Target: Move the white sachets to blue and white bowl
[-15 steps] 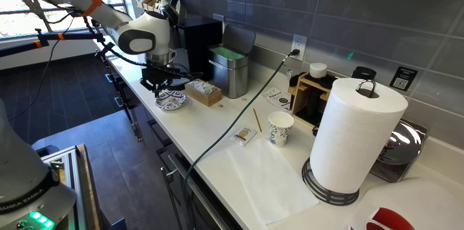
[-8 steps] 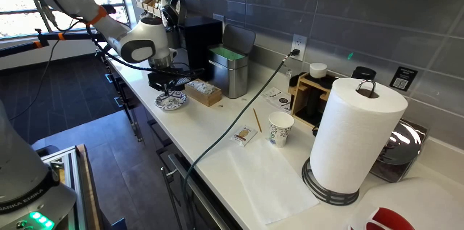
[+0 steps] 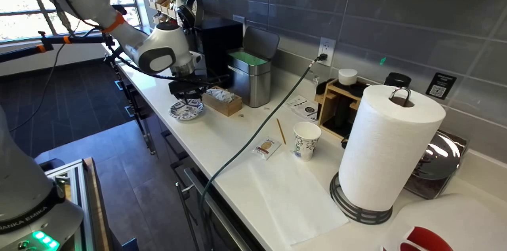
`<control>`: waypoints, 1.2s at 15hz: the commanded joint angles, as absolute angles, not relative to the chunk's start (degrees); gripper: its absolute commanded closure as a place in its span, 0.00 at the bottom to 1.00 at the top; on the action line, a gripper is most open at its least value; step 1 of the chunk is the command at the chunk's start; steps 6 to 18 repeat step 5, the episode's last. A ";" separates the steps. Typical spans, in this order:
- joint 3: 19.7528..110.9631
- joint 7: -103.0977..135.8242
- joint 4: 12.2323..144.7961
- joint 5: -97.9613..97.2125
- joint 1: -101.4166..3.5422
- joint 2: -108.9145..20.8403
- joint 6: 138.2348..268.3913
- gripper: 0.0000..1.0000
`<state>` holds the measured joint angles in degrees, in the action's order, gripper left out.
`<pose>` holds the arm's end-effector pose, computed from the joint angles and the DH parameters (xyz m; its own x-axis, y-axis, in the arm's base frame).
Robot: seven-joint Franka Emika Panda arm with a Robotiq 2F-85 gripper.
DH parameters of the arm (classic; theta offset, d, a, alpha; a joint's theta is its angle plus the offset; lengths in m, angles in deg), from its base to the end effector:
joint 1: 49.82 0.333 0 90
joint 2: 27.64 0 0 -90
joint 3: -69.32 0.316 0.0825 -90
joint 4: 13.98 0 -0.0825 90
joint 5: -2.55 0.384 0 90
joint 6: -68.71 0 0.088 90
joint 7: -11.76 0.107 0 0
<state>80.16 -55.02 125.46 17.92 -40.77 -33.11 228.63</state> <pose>0.4854 0.1630 0.2921 0.2691 0.9302 0.2496 0.9381 -0.3118 0.1506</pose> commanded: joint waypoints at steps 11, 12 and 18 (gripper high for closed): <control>73.27 -37.85 127.79 -1.82 -44.57 -25.84 229.29 0.00; 73.27 -37.85 127.79 -1.82 -44.57 -25.84 229.29 0.00; 73.27 -37.85 127.79 -1.82 -44.57 -25.84 229.29 0.00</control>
